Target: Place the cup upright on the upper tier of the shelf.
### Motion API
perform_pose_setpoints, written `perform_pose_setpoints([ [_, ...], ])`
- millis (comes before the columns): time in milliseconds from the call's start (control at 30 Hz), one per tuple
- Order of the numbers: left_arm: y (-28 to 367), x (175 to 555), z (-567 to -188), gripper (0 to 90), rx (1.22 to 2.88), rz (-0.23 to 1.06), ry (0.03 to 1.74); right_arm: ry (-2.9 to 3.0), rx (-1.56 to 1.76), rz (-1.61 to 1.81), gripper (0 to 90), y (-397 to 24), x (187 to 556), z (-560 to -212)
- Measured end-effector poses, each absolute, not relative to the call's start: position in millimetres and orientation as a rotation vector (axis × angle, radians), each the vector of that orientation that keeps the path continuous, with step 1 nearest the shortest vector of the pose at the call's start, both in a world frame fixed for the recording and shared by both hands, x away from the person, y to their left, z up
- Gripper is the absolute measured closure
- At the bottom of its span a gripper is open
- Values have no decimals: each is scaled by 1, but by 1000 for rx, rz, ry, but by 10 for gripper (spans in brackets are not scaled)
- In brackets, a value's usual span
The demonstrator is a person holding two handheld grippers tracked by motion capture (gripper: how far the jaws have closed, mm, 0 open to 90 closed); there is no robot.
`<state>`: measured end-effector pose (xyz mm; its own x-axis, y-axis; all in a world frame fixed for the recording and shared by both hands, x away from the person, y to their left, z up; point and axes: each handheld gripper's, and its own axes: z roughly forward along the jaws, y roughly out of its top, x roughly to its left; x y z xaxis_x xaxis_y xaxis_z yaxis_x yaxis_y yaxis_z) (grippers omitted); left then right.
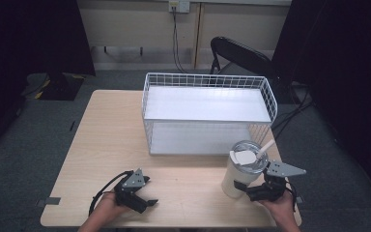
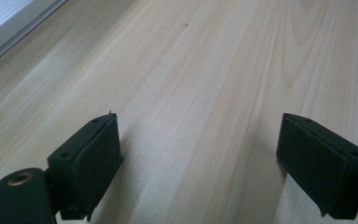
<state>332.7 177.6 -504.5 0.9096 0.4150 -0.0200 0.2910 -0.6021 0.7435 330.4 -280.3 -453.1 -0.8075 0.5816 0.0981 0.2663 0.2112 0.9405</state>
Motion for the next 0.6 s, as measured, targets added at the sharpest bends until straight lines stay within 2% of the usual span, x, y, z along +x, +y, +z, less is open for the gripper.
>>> perform_pose_setpoints([
  [600, 178, 333, -504, 130, 2257, 196, 501, 2195, 817, 1701, 56, -274, 337, -458],
])
